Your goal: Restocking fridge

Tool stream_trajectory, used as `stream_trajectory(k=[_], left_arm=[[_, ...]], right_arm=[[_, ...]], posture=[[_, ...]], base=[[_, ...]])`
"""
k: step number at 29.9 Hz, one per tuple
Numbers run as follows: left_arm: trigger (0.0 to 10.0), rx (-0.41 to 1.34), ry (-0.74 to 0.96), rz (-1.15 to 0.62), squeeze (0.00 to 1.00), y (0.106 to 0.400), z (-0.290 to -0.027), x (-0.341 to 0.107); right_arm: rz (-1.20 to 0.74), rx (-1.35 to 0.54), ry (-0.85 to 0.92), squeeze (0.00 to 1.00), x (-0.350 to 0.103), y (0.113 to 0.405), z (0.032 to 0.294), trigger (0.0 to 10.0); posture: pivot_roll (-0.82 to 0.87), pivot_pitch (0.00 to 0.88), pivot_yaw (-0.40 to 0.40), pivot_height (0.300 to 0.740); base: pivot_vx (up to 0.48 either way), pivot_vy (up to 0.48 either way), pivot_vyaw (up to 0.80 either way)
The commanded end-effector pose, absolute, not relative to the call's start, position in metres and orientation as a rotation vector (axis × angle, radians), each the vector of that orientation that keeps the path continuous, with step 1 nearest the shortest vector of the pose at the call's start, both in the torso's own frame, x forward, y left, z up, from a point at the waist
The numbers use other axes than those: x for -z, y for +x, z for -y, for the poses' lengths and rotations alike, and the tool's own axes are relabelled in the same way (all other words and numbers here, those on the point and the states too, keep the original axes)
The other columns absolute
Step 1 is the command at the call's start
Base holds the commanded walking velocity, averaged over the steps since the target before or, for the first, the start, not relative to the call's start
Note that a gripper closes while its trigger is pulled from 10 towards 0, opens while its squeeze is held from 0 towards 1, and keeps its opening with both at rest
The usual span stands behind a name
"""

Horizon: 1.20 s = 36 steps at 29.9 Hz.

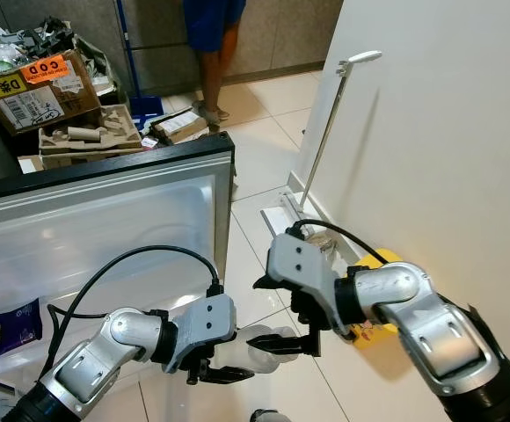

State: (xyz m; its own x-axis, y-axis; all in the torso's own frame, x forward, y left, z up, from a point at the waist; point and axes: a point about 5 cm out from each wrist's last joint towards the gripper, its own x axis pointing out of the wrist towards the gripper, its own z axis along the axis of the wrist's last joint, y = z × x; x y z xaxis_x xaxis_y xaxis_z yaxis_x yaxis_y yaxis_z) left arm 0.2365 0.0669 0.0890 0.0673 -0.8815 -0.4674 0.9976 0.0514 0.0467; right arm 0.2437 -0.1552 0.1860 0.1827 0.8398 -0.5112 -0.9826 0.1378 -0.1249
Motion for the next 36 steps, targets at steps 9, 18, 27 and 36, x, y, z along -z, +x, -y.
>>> stream_trajectory(k=[9,18,27,36], left_arm=[[10.0,1.398,0.302,-0.343,0.00,0.246,-0.083,-0.093],[10.0,1.301,0.111,-0.216,0.00,0.260,-0.074,-0.107],[10.0,1.225,-0.041,-0.110,0.00,0.268,-0.057,-0.120],[10.0,1.228,-0.038,-0.090,0.00,0.271,-0.062,-0.122]], right_arm=[[-0.108,-1.382,-0.116,0.00,-0.236,0.236,0.178,10.0],[0.015,-1.284,0.002,0.00,-0.242,0.241,0.186,10.0],[-0.102,-1.238,-0.030,0.00,-0.222,0.240,0.185,10.0],[-0.128,-1.182,-0.091,0.00,-0.230,0.239,0.206,10.0]], posture=[[-0.13,0.134,-0.064,0.740],[-0.13,0.135,-0.055,0.740],[-0.12,0.128,-0.044,0.740],[-0.12,0.124,-0.041,0.740]], base=[[0.000,0.000,0.00],[0.000,0.000,0.00],[0.000,0.000,0.00],[0.000,0.000,0.00]])
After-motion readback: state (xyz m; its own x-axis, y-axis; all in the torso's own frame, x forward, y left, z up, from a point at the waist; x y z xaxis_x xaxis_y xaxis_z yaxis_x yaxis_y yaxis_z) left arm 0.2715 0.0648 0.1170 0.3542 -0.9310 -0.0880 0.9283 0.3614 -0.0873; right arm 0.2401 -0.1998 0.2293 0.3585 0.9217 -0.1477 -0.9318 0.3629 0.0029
